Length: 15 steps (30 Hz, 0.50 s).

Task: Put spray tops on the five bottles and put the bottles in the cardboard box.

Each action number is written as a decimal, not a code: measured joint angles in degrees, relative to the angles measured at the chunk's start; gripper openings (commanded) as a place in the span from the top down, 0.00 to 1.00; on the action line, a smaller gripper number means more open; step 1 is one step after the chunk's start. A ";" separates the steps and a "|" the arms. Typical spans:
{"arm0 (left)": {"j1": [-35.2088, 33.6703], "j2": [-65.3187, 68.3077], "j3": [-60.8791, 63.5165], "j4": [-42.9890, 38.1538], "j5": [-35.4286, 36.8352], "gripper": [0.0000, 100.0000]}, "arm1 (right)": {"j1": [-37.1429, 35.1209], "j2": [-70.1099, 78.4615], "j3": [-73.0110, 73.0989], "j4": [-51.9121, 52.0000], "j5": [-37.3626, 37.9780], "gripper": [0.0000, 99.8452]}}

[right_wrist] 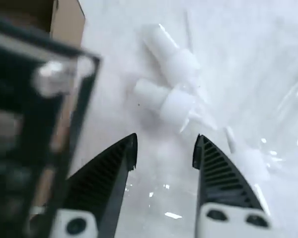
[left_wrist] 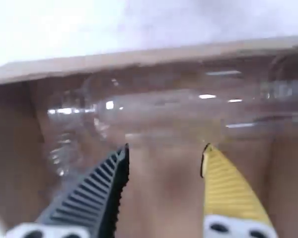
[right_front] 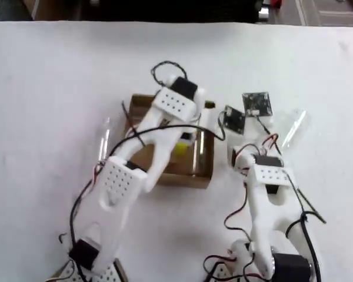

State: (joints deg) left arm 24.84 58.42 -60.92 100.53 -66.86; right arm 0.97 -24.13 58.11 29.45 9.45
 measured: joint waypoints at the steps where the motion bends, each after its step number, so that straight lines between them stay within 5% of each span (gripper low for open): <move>1: 0.00 -0.26 -0.79 0.35 0.00 0.77 | 0.09 0.00 0.00 0.00 0.00 0.84; 15: -2.37 -0.70 -14.86 -2.37 13.80 0.77 | 0.09 -0.53 -0.26 -0.18 -0.18 0.84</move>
State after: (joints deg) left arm 22.46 57.71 -75.78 98.15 -53.05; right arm 1.05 -24.66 57.85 29.27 9.27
